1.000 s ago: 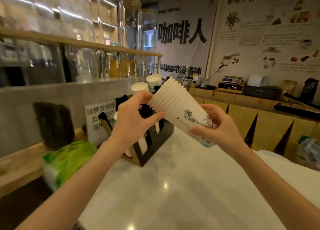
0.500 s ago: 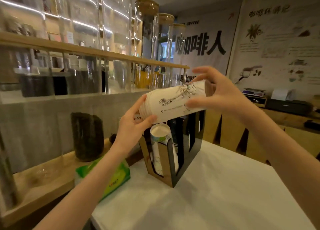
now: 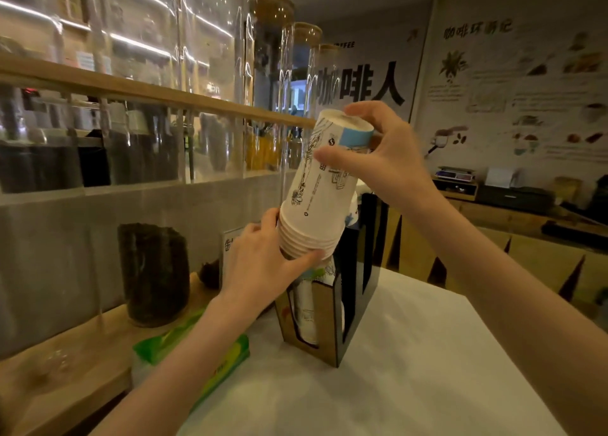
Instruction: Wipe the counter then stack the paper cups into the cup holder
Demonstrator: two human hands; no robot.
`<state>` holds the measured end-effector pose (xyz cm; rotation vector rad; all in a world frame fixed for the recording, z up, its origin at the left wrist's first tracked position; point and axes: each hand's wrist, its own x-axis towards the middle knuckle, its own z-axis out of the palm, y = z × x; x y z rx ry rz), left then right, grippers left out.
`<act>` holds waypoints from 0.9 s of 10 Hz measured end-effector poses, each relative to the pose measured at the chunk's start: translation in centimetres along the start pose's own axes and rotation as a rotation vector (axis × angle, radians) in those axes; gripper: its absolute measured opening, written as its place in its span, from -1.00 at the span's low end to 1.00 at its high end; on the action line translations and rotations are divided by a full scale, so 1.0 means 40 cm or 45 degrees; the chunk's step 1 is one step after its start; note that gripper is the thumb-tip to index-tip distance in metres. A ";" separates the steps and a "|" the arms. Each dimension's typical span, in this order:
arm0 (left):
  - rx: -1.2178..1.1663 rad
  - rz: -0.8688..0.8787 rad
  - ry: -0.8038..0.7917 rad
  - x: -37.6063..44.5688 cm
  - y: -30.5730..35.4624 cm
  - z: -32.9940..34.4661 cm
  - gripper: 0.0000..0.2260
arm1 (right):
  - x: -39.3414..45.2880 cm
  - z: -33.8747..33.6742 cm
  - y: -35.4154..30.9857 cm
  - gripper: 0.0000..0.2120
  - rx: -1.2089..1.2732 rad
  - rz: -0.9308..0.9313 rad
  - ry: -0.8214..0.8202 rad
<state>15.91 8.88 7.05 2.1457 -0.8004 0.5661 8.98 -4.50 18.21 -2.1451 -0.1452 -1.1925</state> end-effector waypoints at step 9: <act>-0.207 0.162 -0.160 -0.020 -0.024 0.021 -0.30 | -0.199 0.099 0.118 -0.36 -0.050 0.376 -0.498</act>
